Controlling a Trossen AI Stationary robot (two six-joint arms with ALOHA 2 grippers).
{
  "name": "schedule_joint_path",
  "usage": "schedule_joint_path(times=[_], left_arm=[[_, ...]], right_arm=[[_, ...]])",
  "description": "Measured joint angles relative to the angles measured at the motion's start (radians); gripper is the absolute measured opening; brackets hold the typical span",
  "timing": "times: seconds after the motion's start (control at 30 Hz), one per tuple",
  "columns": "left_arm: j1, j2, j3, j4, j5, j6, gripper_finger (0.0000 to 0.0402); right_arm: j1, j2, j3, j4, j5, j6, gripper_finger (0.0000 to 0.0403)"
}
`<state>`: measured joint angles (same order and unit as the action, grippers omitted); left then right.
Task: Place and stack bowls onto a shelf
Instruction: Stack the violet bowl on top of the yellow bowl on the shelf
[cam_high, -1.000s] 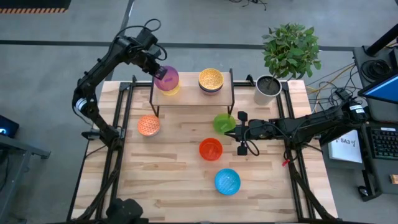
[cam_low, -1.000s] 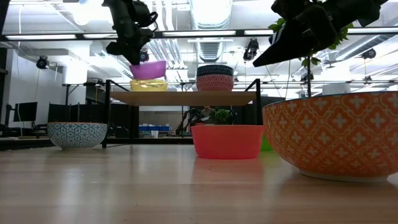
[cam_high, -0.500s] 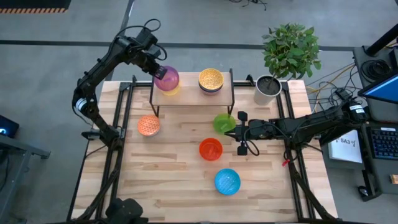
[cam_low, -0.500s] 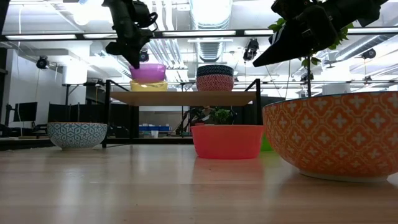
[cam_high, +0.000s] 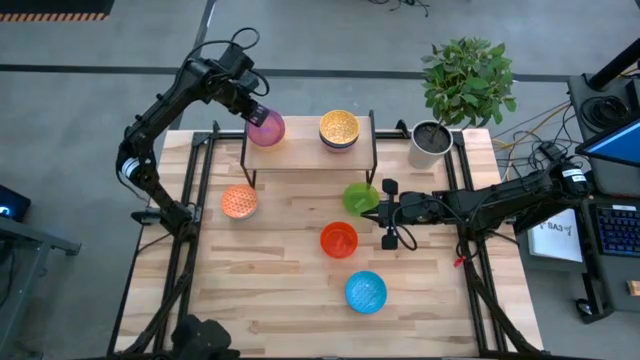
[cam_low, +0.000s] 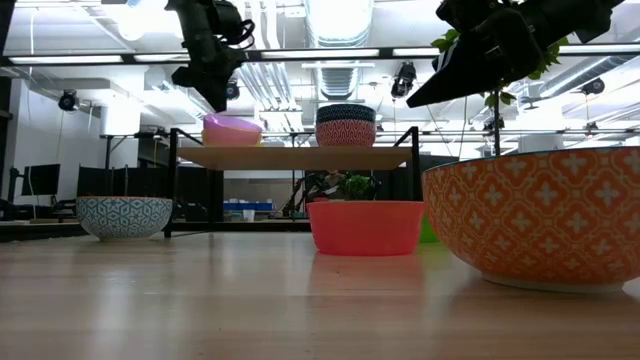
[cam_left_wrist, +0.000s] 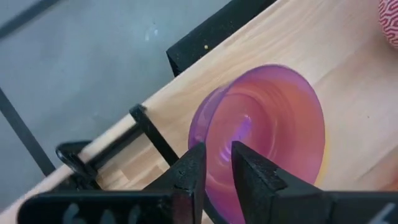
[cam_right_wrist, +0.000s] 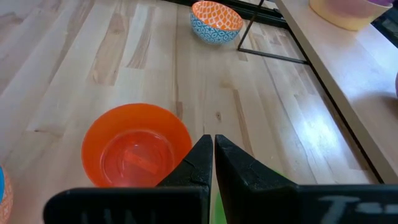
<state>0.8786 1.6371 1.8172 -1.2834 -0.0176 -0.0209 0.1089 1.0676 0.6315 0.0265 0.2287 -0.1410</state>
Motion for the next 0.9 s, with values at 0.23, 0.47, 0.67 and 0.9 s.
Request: schedule_joint_path(times=[0.23,0.47,0.67,0.9], left_arm=[[-0.009,-0.015,0.000,0.075,0.015,0.208,0.0054],[0.003,-0.018,-0.006,0.124,-0.010,0.247,0.0036],[0.004,-0.018,-0.072,0.128,-0.051,0.241,0.0036],[0.007,-0.020,-0.136,0.156,-0.089,0.217,0.0036]], right_arm=[[0.000,0.000,0.000,0.000,0.000,-0.001,0.0009],[0.000,0.000,0.000,0.000,0.000,-0.001,0.0009],[0.000,0.000,0.000,0.000,0.000,-0.001,0.0009],[0.000,0.000,0.000,0.000,0.000,-0.001,0.0009]])
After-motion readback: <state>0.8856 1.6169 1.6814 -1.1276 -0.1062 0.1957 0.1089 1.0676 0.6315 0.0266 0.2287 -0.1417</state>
